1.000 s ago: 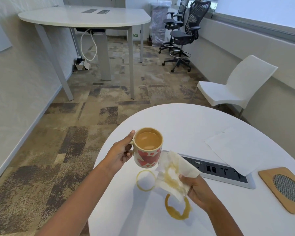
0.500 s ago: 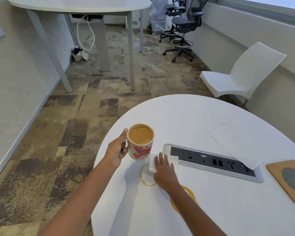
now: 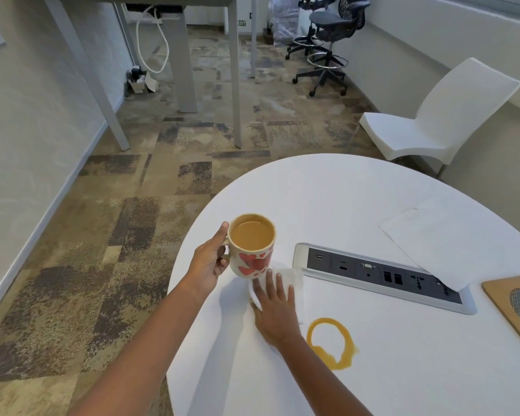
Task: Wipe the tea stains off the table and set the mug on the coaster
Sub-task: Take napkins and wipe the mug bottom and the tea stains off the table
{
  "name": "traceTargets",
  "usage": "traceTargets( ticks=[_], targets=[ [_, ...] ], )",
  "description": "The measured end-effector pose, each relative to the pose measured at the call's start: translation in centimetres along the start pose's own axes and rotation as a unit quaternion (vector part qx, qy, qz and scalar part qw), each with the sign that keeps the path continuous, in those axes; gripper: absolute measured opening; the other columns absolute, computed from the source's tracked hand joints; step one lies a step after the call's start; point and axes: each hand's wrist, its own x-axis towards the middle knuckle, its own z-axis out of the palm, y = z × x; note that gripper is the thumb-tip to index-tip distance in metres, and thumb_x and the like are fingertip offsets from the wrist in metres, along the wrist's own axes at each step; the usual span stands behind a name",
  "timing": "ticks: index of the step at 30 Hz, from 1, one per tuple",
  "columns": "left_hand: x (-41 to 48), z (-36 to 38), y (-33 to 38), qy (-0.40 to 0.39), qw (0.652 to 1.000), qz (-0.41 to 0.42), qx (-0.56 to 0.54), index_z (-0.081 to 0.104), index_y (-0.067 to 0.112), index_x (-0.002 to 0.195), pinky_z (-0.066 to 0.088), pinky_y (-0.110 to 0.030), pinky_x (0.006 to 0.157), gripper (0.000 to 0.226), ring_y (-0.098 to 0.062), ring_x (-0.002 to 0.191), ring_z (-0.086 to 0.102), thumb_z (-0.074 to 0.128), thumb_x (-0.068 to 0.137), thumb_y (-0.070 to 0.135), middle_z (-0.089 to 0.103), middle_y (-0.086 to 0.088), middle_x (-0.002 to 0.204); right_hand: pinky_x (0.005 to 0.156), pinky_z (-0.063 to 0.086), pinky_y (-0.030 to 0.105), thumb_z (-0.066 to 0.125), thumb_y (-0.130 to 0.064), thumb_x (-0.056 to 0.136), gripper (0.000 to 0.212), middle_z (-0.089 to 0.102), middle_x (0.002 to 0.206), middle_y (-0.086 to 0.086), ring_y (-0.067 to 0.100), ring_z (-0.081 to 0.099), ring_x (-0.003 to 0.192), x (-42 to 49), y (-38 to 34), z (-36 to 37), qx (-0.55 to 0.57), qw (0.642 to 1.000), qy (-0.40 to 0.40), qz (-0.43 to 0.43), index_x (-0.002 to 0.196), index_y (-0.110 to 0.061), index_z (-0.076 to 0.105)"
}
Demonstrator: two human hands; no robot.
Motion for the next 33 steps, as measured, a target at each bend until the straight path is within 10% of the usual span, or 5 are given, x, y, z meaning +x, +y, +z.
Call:
traceTargets(
  ticks=[13,18,28,33],
  targets=[
    [0.9,-0.4,-1.7,0.007,1.000,-0.006,-0.006,0.051,0.021,0.064,0.026,-0.009,0.029,0.030,-0.003,0.027,0.029,0.061,0.083,0.043,0.032,0.011,0.034,0.097,0.047,0.036,0.025,-0.047,0.089,0.052,0.053,0.138,-0.005,0.016,0.052,0.126,-2.7,3.3,-0.2,-0.134,0.961,-0.069,-0.233,0.138,-0.034,0.033],
    [1.0,-0.3,-2.4,0.017,1.000,-0.001,0.001,0.044,0.021,0.060,0.023,-0.009,0.028,0.036,-0.002,0.029,0.030,0.060,0.084,0.042,0.033,0.010,0.036,0.111,-0.013,0.039,0.000,-0.052,0.088,0.063,0.003,0.159,0.000,0.020,-0.010,0.144,-0.9,4.8,-1.9,-0.113,0.920,-0.099,-0.363,0.146,-0.031,0.012],
    [1.7,0.4,-3.2,0.017,1.000,0.005,0.007,0.041,0.021,0.062,0.026,-0.009,0.032,0.034,-0.009,0.048,0.025,0.058,0.086,0.038,0.027,0.001,0.060,0.117,-0.011,0.036,0.009,-0.046,0.093,0.056,0.000,0.157,-0.005,0.010,-0.023,0.134,-2.8,4.0,-0.7,0.092,0.965,-0.101,-0.224,0.145,-0.030,0.019],
    [1.9,0.9,-3.6,0.008,1.000,0.003,0.014,0.040,0.021,0.063,0.027,-0.008,0.030,0.034,-0.010,0.053,0.024,0.058,0.086,0.038,0.027,0.001,0.060,0.112,-0.014,0.030,-0.014,-0.071,0.066,0.095,0.001,0.157,-0.007,0.008,-0.022,0.134,-3.5,3.9,-0.1,0.138,0.962,-0.103,-0.211,0.145,-0.030,0.021]
  ],
)
